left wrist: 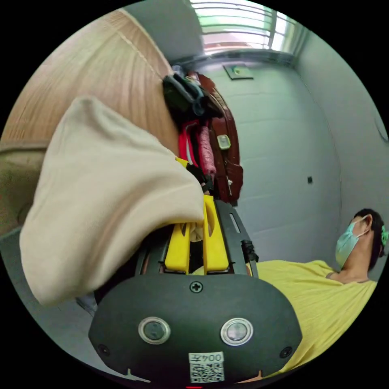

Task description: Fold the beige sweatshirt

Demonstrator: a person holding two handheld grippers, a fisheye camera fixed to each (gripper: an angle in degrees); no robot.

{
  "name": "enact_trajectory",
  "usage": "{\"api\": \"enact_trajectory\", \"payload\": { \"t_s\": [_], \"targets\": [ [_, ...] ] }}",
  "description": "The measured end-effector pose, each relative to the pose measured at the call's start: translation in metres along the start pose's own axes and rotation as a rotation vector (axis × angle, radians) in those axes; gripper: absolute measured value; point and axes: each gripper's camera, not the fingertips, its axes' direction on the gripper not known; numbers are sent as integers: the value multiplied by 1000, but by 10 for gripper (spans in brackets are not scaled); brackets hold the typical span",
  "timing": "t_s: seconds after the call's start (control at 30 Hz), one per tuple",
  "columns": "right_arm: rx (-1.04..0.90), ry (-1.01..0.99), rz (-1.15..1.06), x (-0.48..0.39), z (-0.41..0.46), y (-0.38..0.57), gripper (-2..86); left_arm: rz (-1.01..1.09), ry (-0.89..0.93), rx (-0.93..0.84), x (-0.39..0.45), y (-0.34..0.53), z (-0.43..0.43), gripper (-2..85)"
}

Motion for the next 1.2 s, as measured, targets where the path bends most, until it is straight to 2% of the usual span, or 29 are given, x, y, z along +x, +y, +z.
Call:
{"api": "enact_trajectory", "payload": {
  "t_s": [0.1,0.2,0.27,0.4,0.47,0.6,0.67,0.77,0.87,1.0,1.1,1.13,1.17,1.2],
  "targets": [
    [160,72,-118,-64,-58,46,91,152,111,-114,37,-40,28,63],
    [366,123,-158,-117,-129,124,91,219,317,-290,70,-72,83,62],
    [533,210,-185,-158,-182,203,92,219,486,-478,99,-86,150,63],
    [803,343,-146,-209,-252,337,93,281,619,-784,168,-85,267,63],
    [976,406,-98,-243,-289,433,93,321,694,-986,227,-65,347,63],
    [1198,581,-32,-307,-325,565,93,370,787,-1254,322,-9,454,63],
    [1314,787,-11,-359,-346,635,93,460,824,-1385,399,34,519,63],
    [1480,1024,-43,-423,-365,708,92,570,891,-1473,498,81,587,66],
    [1560,1266,-82,-462,-361,759,92,734,943,-1502,567,121,628,67],
    [1713,1113,83,-414,-359,825,94,607,876,-1621,541,181,679,66],
    [1731,974,474,-320,-345,868,94,438,610,-1801,446,238,733,61],
    [1752,866,617,-277,-335,889,94,348,519,-1864,399,256,750,56],
    [1792,707,695,-238,-322,912,94,272,417,-1916,357,268,760,49],
    [1818,628,705,-223,-315,923,94,239,372,-1927,341,271,761,46]
  ]
}}
